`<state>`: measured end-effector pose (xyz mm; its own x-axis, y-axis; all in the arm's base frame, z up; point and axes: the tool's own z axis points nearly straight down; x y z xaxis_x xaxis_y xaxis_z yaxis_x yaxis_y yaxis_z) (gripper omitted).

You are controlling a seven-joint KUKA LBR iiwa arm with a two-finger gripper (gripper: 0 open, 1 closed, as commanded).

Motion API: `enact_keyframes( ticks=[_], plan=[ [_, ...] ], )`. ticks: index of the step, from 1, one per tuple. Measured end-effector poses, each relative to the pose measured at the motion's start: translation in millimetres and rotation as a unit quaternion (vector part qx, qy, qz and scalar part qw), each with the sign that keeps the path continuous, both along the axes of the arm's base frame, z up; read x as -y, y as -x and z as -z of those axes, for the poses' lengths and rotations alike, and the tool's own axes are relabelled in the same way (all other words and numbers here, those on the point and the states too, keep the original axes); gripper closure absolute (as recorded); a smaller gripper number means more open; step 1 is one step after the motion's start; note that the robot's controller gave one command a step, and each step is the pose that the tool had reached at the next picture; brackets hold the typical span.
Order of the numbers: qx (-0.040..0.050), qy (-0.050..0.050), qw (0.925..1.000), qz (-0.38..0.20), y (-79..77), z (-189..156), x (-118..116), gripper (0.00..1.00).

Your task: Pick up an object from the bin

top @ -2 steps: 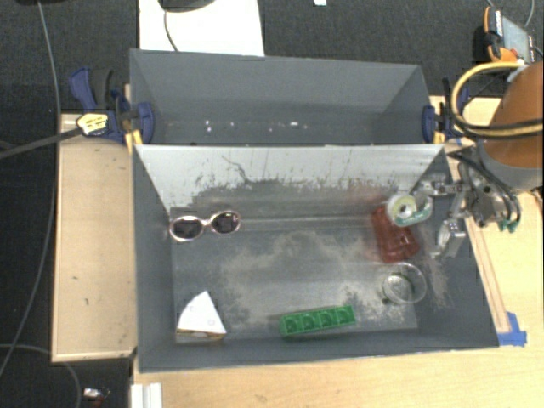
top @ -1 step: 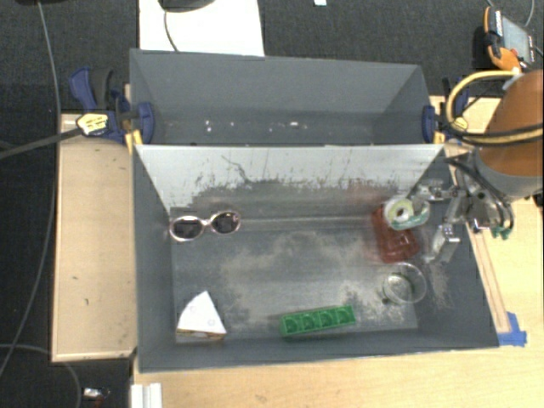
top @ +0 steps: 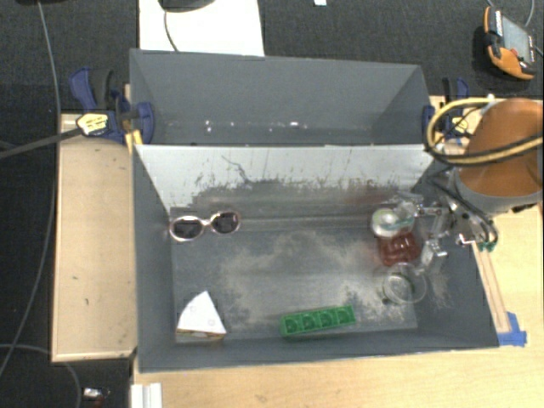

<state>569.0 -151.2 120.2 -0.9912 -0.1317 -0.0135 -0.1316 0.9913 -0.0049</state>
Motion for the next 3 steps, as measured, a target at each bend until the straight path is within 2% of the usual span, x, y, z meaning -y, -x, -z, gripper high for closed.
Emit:
enact_keyframes(
  ticks=[1,2,3],
  plan=[
    [0.0043,0.001,0.9999,-0.013,22.2,0.7,-8.6,0.00],
    [0.0084,-0.001,0.9949,0.101,59.4,-71.7,-22.8,0.00],
    [0.0070,-0.003,1.0000,-0.005,33.4,33.3,-21.5,1.00]
  ],
)
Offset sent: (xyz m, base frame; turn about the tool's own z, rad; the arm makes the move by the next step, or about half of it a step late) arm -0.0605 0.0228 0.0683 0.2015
